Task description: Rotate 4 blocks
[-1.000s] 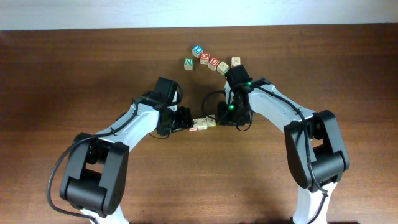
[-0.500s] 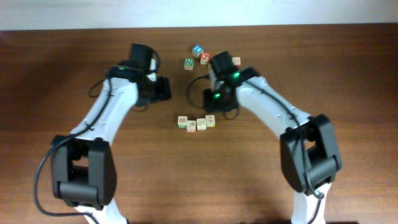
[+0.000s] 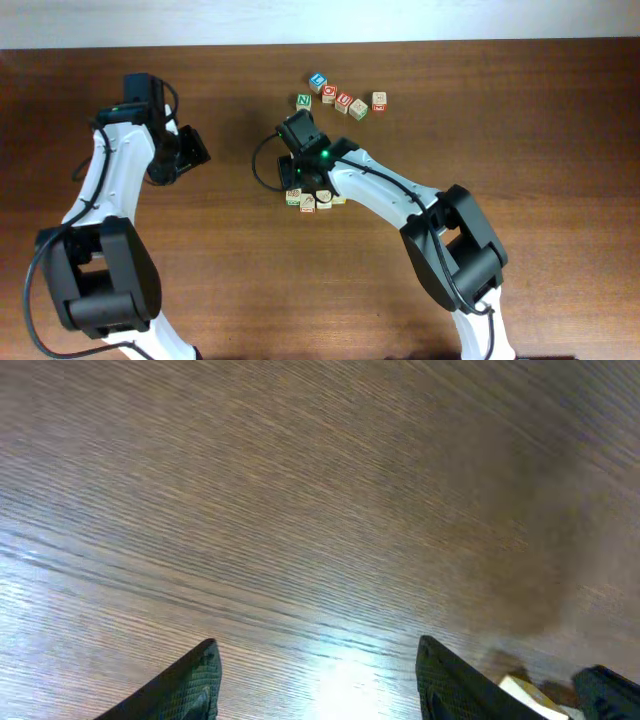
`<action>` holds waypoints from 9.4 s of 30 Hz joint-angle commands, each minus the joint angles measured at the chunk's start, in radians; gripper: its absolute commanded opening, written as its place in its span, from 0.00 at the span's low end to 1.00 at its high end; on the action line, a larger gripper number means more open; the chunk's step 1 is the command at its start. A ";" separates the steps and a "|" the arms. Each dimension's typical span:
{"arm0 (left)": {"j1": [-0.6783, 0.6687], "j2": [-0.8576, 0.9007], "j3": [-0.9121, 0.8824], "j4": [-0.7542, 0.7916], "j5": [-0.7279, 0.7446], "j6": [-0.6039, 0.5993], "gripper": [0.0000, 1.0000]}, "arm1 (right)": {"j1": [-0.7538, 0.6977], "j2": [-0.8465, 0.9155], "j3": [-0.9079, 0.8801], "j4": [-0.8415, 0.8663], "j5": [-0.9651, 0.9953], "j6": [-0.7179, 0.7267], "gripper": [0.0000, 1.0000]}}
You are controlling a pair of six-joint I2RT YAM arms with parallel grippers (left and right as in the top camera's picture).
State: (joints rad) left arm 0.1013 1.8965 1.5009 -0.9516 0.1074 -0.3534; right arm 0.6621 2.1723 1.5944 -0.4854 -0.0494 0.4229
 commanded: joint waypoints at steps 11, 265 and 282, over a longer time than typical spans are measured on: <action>-0.021 0.006 0.014 -0.001 0.000 0.015 0.62 | 0.005 0.028 0.017 -0.059 -0.124 0.005 0.11; 0.056 0.232 0.351 -0.228 -0.096 0.118 0.53 | 0.033 -0.004 0.065 -0.497 0.001 -0.036 0.41; 0.056 0.232 0.351 -0.228 -0.096 0.118 0.53 | 0.072 -0.004 0.051 -0.469 0.036 0.043 0.27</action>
State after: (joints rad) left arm 0.1619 2.1304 1.8393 -1.1782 0.0177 -0.2321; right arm 0.7311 2.1529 1.6615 -0.9489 -0.0448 0.4385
